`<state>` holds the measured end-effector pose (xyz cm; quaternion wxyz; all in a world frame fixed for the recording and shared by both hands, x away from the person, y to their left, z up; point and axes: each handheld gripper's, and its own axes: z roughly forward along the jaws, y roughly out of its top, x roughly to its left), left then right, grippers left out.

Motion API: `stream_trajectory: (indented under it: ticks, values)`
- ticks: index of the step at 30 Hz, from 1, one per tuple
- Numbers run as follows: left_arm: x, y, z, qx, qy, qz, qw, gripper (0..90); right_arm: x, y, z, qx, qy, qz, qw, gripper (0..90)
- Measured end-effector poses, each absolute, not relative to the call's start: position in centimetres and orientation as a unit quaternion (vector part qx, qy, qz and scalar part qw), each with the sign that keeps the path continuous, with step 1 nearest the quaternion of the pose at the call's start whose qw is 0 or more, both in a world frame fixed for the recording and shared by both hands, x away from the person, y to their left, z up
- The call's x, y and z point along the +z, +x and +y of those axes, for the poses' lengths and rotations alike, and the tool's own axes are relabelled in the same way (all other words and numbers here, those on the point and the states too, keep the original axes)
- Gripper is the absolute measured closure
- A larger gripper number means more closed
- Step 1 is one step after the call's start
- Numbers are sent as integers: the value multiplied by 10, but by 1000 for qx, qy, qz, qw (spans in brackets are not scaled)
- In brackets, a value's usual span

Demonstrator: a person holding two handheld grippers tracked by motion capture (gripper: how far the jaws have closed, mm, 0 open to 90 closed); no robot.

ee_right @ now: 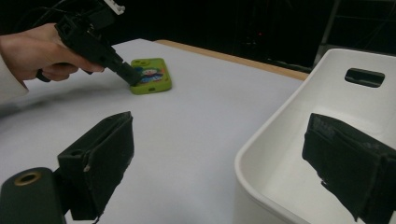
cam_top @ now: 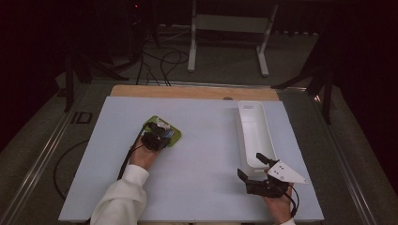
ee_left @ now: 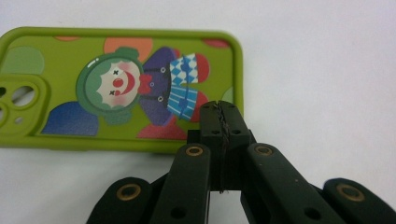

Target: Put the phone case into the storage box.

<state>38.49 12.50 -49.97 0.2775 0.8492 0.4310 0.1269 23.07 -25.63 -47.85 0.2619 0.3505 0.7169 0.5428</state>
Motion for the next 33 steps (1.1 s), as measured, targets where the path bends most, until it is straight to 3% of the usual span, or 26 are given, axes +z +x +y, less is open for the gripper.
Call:
stream_trajectory:
  ticks: [21,33]
  values:
    - [-503,382,137,137,853,435,253,900,-479,231,-256,541,352,717,263,90]
    - [-496,394,132,138,838,440,292,900,-479,231,-257,541,354,716,263,90]
